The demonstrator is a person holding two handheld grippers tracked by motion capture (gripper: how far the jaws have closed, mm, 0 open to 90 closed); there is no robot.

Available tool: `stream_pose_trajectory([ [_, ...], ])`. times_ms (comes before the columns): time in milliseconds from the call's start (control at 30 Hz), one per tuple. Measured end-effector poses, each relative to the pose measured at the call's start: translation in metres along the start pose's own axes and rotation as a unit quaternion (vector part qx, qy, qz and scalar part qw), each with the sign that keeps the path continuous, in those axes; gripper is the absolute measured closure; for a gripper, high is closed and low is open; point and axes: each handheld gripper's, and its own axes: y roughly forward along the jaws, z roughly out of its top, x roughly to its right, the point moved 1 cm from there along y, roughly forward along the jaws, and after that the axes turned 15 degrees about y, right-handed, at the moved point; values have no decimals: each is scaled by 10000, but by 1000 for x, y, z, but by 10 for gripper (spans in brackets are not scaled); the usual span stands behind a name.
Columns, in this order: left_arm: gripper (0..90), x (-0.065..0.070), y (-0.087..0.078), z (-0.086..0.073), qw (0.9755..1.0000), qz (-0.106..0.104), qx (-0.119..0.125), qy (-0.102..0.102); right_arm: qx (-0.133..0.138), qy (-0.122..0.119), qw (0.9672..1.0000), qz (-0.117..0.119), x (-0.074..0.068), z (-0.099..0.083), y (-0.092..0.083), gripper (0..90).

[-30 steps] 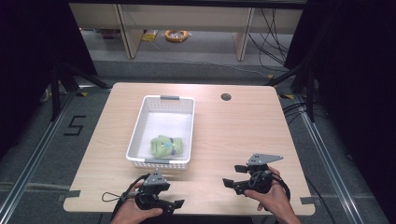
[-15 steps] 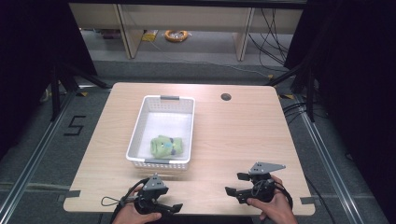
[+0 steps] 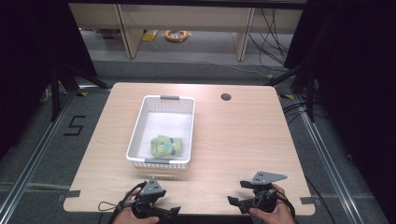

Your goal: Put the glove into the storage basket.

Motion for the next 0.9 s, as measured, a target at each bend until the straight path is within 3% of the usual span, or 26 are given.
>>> stream_pose_trajectory([
  [33, 194, -1, -2, -1, 9999, 20, -81, 81, -44, 55, 10000, 5, -2, -2, 0, 199],
  [67, 194, 0, -2, -2, 10000, 31, -58, -2, -89, 177, 9998, -47, -4, -5, -1, 196],
  [100, 194, -2, -4, -2, 9999, 46, -37, 99, -66, 85, 9999, -24, -3, -5, -1, 193],
  [133, 194, -1, -4, -3, 9999, 100, 32, 26, -2, -15, 10000, -17, -1, -6, 0, 190],
  [167, 194, -2, -4, -3, 9999, 99, 16, -24, -60, 66, 9999, -65, -2, -8, -2, 189],
  [200, 194, -2, -4, -4, 9999, 123, 51, 5, -17, -90, 9999, -58, 0, -8, -1, 188],
  [233, 194, -3, -5, -5, 9999, 139, 3, -35, -35, 31, 9999, -94, -1, -10, -2, 188],
  [300, 194, -4, -5, -6, 9999, 162, 2, 31, -27, -22, 10000, -84, 0, -11, -3, 185],
  [433, 194, -3, -4, -6, 9999, 153, 5, 3, -90, 109, 9999, -37, -1, -13, -3, 184],
  [633, 194, -4, -3, -7, 9998, 199, -82, 16, -48, -101, 9998, -136, 1, -13, -3, 183],
  [700, 194, -2, -3, -6, 9998, 186, 45, -61, -42, -108, 9998, -140, 1, -13, -3, 183],
  [767, 194, -3, -4, -6, 9998, 184, -31, 46, -47, -109, 9998, -146, 2, -13, -3, 182],
  [800, 194, -3, -4, -7, 9998, 181, -23, 40, -108, -44, 9999, 12, 2, -13, -2, 182],
  [900, 194, -4, -3, -7, 9997, 212, -88, 7, -37, -33, 9999, -148, 2, -14, -2, 180],
])
